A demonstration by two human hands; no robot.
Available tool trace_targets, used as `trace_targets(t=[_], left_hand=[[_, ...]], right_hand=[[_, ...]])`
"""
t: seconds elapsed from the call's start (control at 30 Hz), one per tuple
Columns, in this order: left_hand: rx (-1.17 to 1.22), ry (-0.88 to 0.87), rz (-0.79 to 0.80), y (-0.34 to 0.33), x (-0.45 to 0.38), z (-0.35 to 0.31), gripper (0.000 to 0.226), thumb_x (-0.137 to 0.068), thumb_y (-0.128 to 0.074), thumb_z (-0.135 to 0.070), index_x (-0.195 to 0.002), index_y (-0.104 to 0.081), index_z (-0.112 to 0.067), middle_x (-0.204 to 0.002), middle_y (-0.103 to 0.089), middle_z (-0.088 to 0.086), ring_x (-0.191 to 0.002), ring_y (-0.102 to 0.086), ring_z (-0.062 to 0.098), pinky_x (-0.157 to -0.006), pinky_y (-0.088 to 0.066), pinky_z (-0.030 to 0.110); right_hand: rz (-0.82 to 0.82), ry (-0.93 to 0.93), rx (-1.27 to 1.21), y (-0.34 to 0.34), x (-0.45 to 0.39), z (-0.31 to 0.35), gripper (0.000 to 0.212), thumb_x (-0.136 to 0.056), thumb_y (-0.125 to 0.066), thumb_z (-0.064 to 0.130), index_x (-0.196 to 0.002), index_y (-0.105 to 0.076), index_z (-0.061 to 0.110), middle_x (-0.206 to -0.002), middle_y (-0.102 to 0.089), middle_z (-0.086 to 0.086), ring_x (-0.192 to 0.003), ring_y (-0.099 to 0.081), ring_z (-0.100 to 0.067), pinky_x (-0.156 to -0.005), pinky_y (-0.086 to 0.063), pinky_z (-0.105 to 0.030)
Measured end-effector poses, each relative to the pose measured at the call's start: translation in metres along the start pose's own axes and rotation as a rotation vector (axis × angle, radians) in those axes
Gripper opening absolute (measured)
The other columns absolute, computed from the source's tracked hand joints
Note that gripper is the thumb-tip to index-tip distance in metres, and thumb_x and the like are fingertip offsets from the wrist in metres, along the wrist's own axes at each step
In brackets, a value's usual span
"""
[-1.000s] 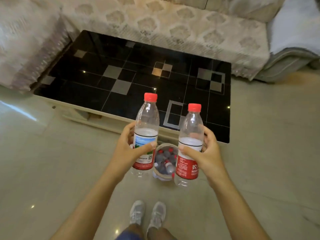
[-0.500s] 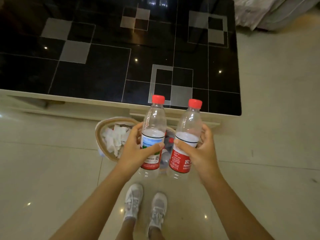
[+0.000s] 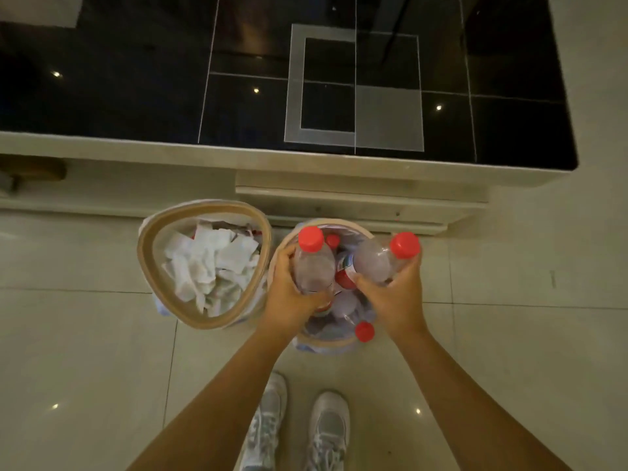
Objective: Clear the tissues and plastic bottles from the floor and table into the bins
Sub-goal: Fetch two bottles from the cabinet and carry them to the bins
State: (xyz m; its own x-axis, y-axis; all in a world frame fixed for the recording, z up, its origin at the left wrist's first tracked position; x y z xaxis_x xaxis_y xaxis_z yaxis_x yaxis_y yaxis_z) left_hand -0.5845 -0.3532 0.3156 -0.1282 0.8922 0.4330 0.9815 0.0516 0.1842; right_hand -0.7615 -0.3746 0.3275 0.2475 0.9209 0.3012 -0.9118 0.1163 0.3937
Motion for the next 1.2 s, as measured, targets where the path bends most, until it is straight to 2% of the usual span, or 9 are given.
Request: trace_targets(t=[0.1, 0.23, 0.33, 0.47, 0.67, 0.83, 0.97, 1.07, 1.2], left_hand=[[-0.064, 0.038, 0.038, -0.008, -0.003, 0.026, 0.075, -0.062, -0.086, -0.006, -0.117, -0.039, -0.023, -0.108, -0.048, -0.02, -0.096, -0.049, -0.017, -0.081, -0.043, 0.004], [-0.09, 0.054, 0.019, -0.013, 0.002, 0.047, 0.079, -0.051, -0.084, -0.043, -0.117, -0.044, -0.026, -0.114, -0.054, -0.013, -0.106, -0.055, 0.001, -0.086, -0.049, 0.022], [-0.146, -0.016, -0.039, -0.013, 0.005, 0.037, 0.064, -0.064, -0.083, -0.039, -0.117, -0.048, -0.031, -0.116, -0.054, -0.015, -0.108, -0.053, -0.001, -0.085, -0.046, 0.019], [-0.308, -0.125, -0.044, -0.008, 0.005, 0.019, 0.055, -0.071, -0.077, -0.048, -0.118, -0.048, -0.041, -0.116, -0.056, -0.021, -0.108, -0.054, 0.0, -0.085, -0.05, 0.027], [-0.379, -0.102, -0.046, 0.001, 0.003, 0.018, 0.049, -0.069, -0.073, -0.056, -0.11, -0.05, -0.041, -0.107, -0.064, -0.019, -0.097, -0.062, 0.006, -0.076, -0.054, 0.037], [-0.255, -0.007, 0.021, 0.006, -0.005, 0.017, 0.053, -0.064, -0.076, -0.054, -0.108, -0.048, -0.045, -0.107, -0.063, -0.025, -0.1, -0.061, 0.002, -0.084, -0.053, 0.038], [-0.236, 0.03, 0.06, 0.018, -0.005, 0.016, 0.054, -0.062, -0.083, -0.041, -0.104, -0.05, -0.036, -0.103, -0.063, -0.019, -0.099, -0.061, 0.005, -0.086, -0.052, 0.04], [-0.399, 0.027, 0.1, 0.027, 0.012, 0.026, 0.055, -0.06, -0.082, -0.043, -0.104, -0.05, -0.035, -0.101, -0.063, -0.015, -0.093, -0.062, 0.009, -0.078, -0.053, 0.036], [-0.698, -0.002, 0.161, 0.026, 0.043, 0.051, 0.058, -0.076, -0.068, -0.051, -0.126, -0.041, -0.041, -0.123, -0.054, -0.019, -0.105, -0.058, 0.011, -0.072, -0.044, 0.024]], right_hand=[[0.07, 0.016, 0.069, -0.004, -0.001, -0.022, 0.07, -0.064, -0.084, 0.026, -0.121, -0.043, 0.026, -0.119, -0.059, -0.004, -0.109, -0.06, -0.022, -0.09, -0.052, -0.048], [0.119, 0.014, 0.115, -0.002, 0.001, -0.03, 0.056, -0.066, -0.079, 0.034, -0.114, -0.051, 0.029, -0.117, -0.057, 0.003, -0.106, -0.059, -0.014, -0.089, -0.052, -0.043], [0.138, 0.042, 0.21, 0.0, 0.001, -0.026, 0.045, -0.072, -0.08, 0.033, -0.109, -0.052, 0.034, -0.112, -0.055, 0.011, -0.098, -0.058, -0.005, -0.083, -0.052, -0.034], [0.183, 0.074, 0.282, -0.005, -0.002, -0.022, 0.041, -0.072, -0.078, 0.037, -0.105, -0.053, 0.036, -0.109, -0.056, 0.01, -0.096, -0.06, -0.01, -0.081, -0.053, -0.038], [0.214, 0.088, 0.384, -0.015, -0.008, -0.016, 0.042, -0.073, -0.078, 0.039, -0.107, -0.056, 0.029, -0.109, -0.059, 0.008, -0.094, -0.06, -0.015, -0.076, -0.052, -0.037], [0.281, 0.016, 0.47, -0.022, -0.017, -0.011, 0.048, -0.072, -0.077, 0.042, -0.11, -0.051, 0.029, -0.113, -0.057, 0.005, -0.097, -0.059, -0.019, -0.079, -0.052, -0.042], [0.385, -0.017, 0.423, -0.027, -0.01, -0.01, 0.058, -0.067, -0.075, 0.05, -0.114, -0.045, 0.033, -0.117, -0.056, 0.002, -0.103, -0.058, -0.021, -0.082, -0.052, -0.047], [0.385, -0.043, 0.417, -0.023, 0.005, -0.018, 0.069, -0.057, -0.071, 0.06, -0.116, -0.043, 0.037, -0.121, -0.054, 0.004, -0.105, -0.058, -0.019, -0.081, -0.052, -0.045], [0.36, -0.156, 0.39, -0.02, 0.032, -0.053, 0.075, -0.054, -0.074, 0.054, -0.121, -0.047, 0.032, -0.117, -0.059, 0.003, -0.101, -0.06, -0.017, -0.079, -0.054, -0.043]])
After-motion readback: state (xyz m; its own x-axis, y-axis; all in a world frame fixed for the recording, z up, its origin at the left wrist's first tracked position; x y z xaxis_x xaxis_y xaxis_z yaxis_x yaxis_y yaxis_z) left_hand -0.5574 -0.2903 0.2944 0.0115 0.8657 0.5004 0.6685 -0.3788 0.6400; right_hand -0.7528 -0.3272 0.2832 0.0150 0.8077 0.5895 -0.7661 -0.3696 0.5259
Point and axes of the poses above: each hand's wrist, its own x-axis away from the middle knuckle, its own y-axis out of the back of the hand, z = x × y, the point moved 3 cm from there along -x, towards the middle knuckle
